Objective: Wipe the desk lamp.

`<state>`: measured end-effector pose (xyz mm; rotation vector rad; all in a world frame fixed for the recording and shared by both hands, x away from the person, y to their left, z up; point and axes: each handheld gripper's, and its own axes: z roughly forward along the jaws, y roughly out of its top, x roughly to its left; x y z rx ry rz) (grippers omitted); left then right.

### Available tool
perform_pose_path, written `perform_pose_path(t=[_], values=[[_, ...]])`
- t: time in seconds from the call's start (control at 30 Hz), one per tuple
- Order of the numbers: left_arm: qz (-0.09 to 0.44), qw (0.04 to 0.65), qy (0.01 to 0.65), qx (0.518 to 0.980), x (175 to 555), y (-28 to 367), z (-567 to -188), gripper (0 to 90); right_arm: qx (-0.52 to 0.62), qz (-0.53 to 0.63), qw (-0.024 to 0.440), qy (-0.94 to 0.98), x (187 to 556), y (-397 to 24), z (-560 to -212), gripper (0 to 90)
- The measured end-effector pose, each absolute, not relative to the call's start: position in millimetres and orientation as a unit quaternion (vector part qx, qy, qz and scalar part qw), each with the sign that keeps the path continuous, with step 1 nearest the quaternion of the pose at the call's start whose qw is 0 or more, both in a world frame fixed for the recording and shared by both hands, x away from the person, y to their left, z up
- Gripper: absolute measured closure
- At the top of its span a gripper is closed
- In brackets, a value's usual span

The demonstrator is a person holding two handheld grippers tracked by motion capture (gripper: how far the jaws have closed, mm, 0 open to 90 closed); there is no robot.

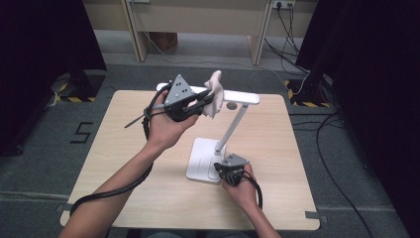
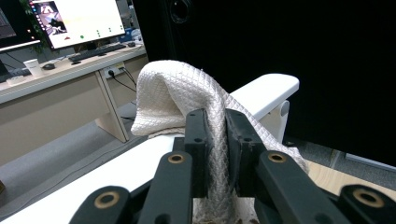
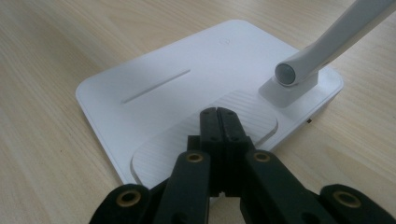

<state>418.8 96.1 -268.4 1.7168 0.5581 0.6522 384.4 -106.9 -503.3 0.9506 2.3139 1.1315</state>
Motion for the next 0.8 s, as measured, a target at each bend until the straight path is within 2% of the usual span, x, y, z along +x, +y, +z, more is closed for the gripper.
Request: perform_pose_path(t=[0.8], values=[[0.275,0.575,0.233,0.735,419.6,84.9,-268.3,79.9,0.339,0.404,0.197,0.827,384.5,-106.9,-503.3,90.0]])
